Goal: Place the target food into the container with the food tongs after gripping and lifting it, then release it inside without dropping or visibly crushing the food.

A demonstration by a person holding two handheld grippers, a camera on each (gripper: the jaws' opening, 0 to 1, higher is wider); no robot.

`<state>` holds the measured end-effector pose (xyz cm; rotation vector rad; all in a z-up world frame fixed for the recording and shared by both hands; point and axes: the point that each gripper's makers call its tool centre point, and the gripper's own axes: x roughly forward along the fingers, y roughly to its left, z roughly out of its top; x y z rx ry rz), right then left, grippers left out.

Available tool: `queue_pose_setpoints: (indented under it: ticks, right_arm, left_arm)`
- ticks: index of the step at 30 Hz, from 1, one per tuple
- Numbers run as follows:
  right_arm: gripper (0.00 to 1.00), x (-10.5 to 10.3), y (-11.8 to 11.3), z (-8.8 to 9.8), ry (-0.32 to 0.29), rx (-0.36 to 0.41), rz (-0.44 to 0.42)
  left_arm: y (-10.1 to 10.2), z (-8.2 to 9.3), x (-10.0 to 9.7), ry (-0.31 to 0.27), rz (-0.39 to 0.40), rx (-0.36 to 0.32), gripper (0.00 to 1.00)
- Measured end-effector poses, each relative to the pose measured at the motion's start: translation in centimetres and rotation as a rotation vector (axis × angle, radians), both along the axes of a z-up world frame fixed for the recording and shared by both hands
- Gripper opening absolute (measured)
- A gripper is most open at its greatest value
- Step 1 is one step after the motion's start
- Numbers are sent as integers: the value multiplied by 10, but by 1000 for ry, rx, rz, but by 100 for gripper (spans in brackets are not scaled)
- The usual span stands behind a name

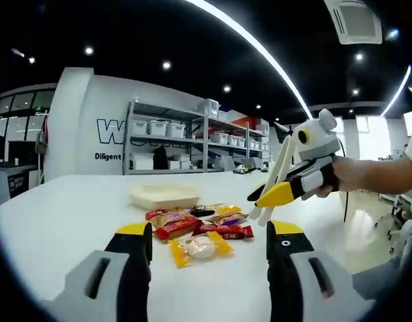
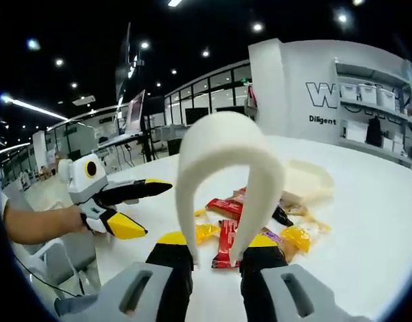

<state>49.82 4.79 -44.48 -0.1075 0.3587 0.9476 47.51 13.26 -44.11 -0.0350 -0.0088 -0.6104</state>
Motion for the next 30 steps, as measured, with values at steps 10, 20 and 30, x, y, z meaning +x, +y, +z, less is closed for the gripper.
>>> queue_pose_setpoints:
  ticks: [10,20,30]
  right_arm:
    - [20,14,6,-5,8,-18,1]
    - [20,23,12,-10,13,-67,11]
    - [21,31,19,-17,10,-103,16]
  left_arm:
    - [5,6,2,-19,29,-30,89]
    - [0,2,0,-5,4,-20,86]
    - [0,-1,1,8,5,-14,84]
